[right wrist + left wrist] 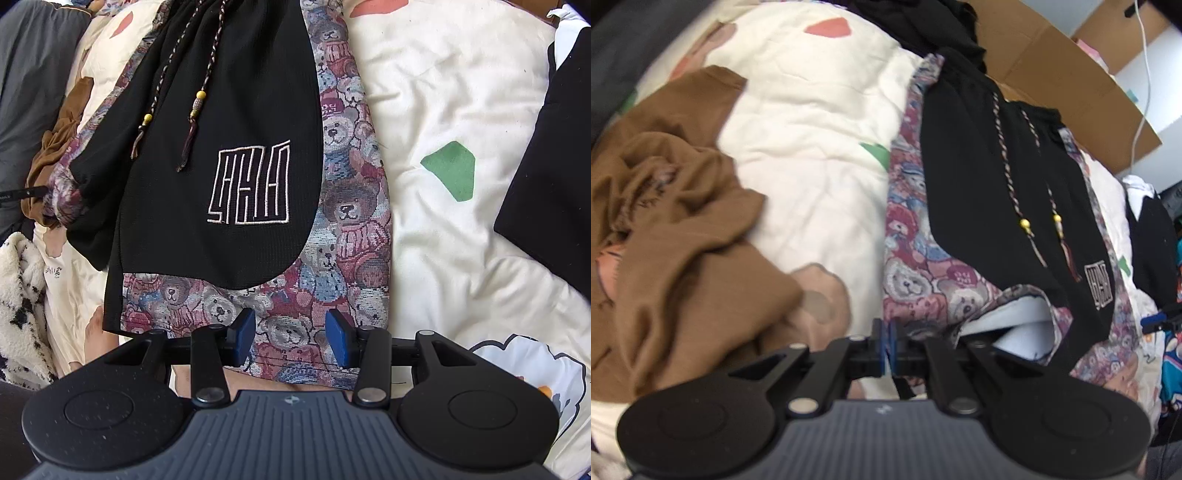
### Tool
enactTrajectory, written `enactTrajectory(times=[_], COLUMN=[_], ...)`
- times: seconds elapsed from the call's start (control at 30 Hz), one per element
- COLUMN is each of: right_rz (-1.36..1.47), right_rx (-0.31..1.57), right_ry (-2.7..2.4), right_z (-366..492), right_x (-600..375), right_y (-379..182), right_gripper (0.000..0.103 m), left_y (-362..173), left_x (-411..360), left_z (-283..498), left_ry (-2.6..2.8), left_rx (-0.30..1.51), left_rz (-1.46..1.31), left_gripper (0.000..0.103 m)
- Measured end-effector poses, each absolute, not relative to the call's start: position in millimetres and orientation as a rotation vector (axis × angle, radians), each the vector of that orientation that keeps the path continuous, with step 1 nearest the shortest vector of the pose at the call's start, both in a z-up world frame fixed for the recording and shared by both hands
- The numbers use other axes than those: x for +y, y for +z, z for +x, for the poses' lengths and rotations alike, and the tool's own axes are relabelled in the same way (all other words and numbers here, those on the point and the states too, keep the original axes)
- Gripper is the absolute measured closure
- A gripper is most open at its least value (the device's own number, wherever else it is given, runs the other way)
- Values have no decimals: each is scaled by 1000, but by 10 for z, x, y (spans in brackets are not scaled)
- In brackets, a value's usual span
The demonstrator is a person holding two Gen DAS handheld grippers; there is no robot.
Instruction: Fold clothes
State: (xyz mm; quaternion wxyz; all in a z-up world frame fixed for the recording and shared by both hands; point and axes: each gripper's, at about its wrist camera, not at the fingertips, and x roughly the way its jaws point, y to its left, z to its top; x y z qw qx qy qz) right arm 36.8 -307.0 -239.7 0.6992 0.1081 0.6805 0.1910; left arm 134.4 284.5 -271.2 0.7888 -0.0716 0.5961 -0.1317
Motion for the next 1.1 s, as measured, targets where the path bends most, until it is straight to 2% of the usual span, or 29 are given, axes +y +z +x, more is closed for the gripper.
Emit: enactTrajectory(times=[0.3,0.43,0.63,0.8,1.1], right_rz=[233,224,217,215,217], right_rx=[1516,1528,1533,1536,1545], right_ry=[424,424,421,419,417], right_z=[371,366,361,358,340], right_x=[-3046,-3028,-3027,-3021,-3029], right_y=[-2400,-2421,-2427,-2430,-2452], right_gripper=[56,56,56,56,56], left_y=[-2773,-2874,-2932,-3063,-3433], left_x=[3117,3191,3209,3122,3021], left_z=[1345,1292,1261,1280,1230], left_ry=[-224,-195,-192,-176,-129], left_rx=[1306,1337,1339,1365,1439], left_rz=[-152,-162,-201,-195,-175], left_gripper=[103,100,89,65,61])
